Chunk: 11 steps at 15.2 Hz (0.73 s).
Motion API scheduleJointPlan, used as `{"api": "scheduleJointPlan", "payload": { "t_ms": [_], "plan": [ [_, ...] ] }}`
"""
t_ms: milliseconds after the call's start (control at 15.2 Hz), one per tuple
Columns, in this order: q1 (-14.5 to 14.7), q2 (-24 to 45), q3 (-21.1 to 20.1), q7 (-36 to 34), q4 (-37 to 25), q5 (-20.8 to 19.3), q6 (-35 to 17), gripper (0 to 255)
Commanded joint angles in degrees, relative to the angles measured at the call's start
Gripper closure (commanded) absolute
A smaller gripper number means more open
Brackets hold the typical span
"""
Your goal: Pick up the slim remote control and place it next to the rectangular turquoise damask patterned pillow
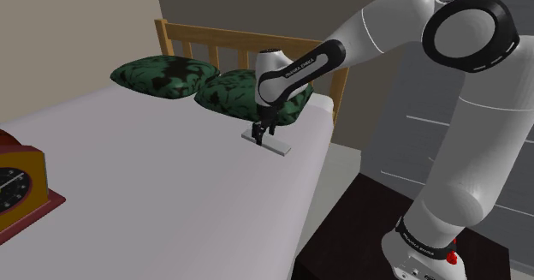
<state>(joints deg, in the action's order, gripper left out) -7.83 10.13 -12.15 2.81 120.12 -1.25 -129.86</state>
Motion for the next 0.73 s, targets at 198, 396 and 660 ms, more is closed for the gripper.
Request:
{"api": "scheduleJointPlan", "payload": {
  "t_ms": [198, 396, 660],
  "plan": [
    [-0.12, -1.05, -0.02, 0.22, -0.73, 0.28, 1.73, 0],
    [-0.31, -3.68, -0.10, 0.71, -3.13, 0.99, 6.70, 0],
    [-0.31, -3.68, -0.10, 0.71, -3.13, 0.99, 6.70, 0]
  ]
}}
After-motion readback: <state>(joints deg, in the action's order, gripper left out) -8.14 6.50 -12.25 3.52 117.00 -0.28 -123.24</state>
